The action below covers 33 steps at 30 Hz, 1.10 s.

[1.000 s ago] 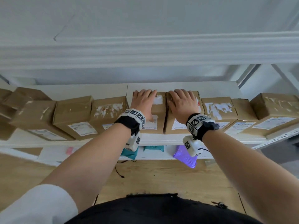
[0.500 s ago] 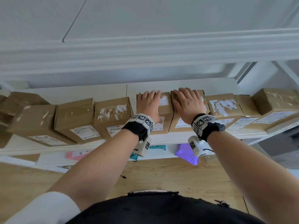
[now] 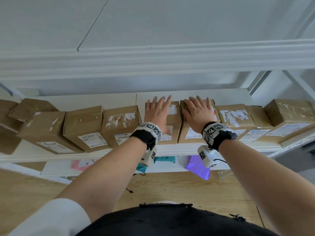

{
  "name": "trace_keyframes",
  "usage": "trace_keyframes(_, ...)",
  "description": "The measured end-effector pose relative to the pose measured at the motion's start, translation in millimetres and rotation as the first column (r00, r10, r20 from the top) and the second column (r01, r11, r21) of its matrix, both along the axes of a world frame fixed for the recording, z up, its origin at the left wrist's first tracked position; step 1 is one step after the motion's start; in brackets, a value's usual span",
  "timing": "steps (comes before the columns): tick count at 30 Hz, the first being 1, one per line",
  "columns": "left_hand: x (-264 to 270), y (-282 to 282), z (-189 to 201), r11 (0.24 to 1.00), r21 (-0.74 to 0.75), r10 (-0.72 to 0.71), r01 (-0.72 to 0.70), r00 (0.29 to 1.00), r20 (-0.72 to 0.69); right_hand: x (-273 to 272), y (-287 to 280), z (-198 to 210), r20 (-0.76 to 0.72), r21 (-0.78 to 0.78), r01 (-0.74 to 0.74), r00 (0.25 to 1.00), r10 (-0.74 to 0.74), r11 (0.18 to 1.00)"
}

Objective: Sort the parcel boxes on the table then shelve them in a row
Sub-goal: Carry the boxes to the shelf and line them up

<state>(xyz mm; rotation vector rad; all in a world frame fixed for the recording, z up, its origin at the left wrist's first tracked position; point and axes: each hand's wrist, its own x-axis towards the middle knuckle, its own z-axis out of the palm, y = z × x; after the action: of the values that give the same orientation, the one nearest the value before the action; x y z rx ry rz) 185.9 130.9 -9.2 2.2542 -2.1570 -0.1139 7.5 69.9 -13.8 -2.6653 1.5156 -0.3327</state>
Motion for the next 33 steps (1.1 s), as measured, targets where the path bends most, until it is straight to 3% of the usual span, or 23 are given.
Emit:
trace_keyframes(4, 15.5, 9.6, 17.3, 1.000, 0.000, 0.030, -0.030, 0.998, 0.062, 23.8, -0.2, 23.1, 0.105, -0.038, 0.019, 0.994, -0.015, 0.999)
trace_keyframes(9, 64.5, 30.5, 42.9, 0.978, 0.157, 0.136, -0.139, 0.990, 0.025, 81.2, 8.9, 31.3, 0.081, 0.008, -0.050, 0.995, 0.050, 0.999)
trace_keyframes(13, 95.4, 48.5, 40.8, 0.949, 0.244, 0.182, -0.200, 0.979, 0.096, 116.7, 19.8, 16.2, 0.026, 0.082, -0.076, 0.997, 0.074, 0.994)
trace_keyframes(19, 114.8, 54.0, 23.5, 0.957, 0.143, 0.243, -0.252, 0.967, 0.082, 120.7, 28.9, -1.7, -0.038, 0.047, -0.095, 0.995, 0.097, 0.994)
trace_keyframes(33, 113.1, 31.7, 17.7, 0.986, 0.093, 0.142, -0.138, 0.990, -0.029, 120.6, 29.3, -4.9, -0.025, 0.025, -0.081, 0.996, 0.081, 0.996)
